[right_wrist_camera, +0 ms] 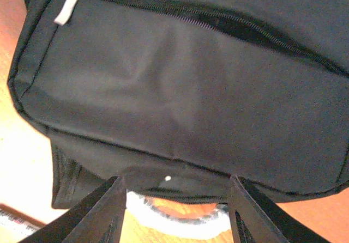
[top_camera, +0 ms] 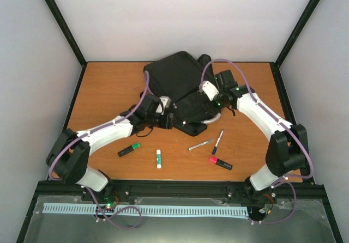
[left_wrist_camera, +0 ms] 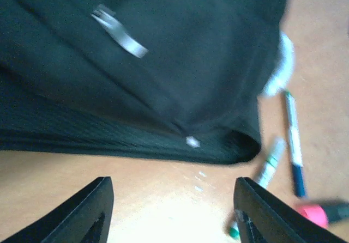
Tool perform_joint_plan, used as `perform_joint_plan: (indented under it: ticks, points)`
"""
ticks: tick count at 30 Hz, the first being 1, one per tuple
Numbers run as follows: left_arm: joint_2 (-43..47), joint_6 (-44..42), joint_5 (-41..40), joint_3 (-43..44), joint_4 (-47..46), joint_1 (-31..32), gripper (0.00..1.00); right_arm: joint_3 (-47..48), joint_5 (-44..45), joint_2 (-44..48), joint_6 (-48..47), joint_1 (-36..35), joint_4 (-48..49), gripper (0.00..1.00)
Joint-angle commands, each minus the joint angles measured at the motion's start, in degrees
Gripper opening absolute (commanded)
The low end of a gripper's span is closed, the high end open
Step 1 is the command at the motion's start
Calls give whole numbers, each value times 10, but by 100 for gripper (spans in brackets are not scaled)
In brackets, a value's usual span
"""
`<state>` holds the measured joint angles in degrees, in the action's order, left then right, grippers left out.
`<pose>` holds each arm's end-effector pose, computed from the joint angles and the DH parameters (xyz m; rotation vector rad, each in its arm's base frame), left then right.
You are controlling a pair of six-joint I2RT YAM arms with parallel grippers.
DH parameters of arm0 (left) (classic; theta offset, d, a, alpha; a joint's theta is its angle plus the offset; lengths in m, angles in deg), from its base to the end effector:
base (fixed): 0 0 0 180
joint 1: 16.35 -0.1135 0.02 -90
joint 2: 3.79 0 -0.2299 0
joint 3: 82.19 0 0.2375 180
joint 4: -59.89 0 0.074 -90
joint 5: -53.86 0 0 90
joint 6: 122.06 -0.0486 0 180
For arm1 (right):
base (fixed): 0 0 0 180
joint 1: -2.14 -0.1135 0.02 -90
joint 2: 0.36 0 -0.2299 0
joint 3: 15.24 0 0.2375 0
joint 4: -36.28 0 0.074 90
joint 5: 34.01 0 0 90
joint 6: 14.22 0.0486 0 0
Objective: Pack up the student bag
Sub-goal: Zip the student bag at the center of the board, then adjust the student bag at the center of the board.
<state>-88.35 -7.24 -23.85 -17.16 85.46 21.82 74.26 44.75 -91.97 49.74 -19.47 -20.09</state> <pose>0.2356 -0.1983 0.1769 0.3968 2.4442 -0.7611 0.3009 0.1294 0.2308 -1.1061 2.3278 0.2252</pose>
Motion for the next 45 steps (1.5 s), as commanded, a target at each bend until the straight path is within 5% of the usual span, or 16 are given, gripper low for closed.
perform_joint_plan:
  ticks: [1, 8, 16, 27, 36, 45]
  points:
    - [7, 84, -76, 58, 66, -67, 68, -64, -17, 26, 12, 0, 10, 54]
    - [-73, 181, -55, 142, 66, -181, 71, -121, -113, 41, -12, -4, 21, 54]
    - [-213, 203, -29, 276, 91, -203, 70, -119, -96, 5, -7, -11, 26, 54]
    - [-318, 238, -37, 360, 115, -204, 49, -117, -100, -31, 2, -11, 33, 53]
    - [-309, 249, -33, 338, 91, -204, 2, -114, -97, -58, 6, -11, 34, 53]
    - [-182, 282, -54, 184, 49, -204, 1, -23, -16, -140, -2, 3, 33, 53]
